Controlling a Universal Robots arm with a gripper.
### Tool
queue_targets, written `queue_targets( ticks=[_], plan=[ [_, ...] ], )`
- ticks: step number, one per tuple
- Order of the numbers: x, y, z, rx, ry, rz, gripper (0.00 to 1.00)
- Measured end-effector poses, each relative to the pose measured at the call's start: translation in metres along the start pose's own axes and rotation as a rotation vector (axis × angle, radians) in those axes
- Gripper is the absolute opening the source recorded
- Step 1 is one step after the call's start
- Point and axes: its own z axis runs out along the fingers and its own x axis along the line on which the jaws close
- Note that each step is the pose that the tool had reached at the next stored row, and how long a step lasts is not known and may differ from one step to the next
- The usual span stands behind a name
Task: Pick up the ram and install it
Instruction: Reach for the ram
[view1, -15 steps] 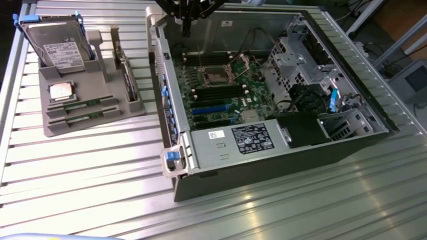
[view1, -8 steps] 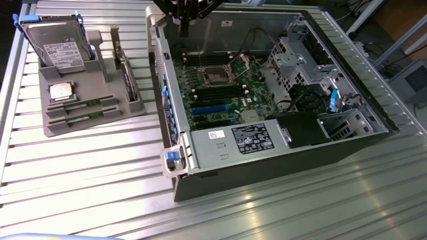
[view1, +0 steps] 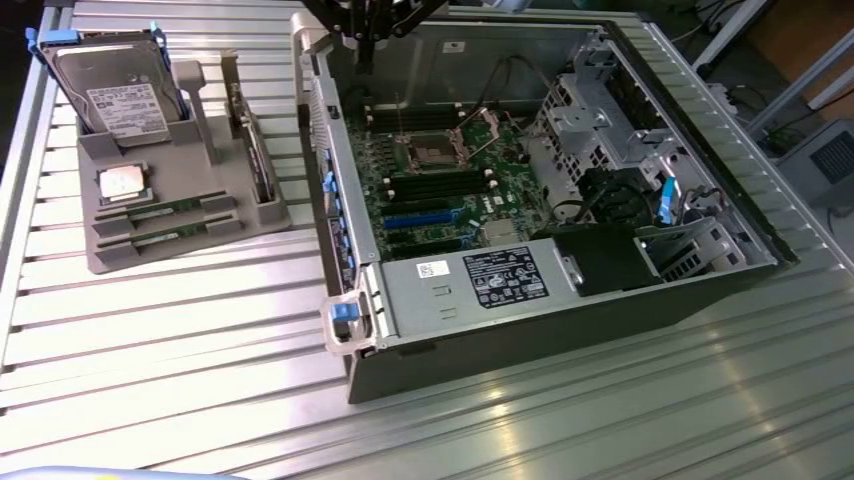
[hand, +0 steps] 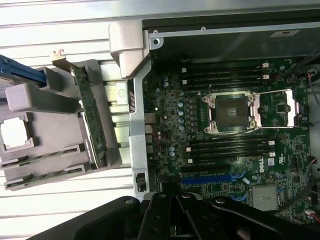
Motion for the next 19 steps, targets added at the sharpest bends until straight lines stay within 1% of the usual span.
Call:
queue_targets(
  ticks=[19],
  plan=[
    [0.021,-0.0015,-0.0006,0.0,0.0,0.0,0.11]
  ],
)
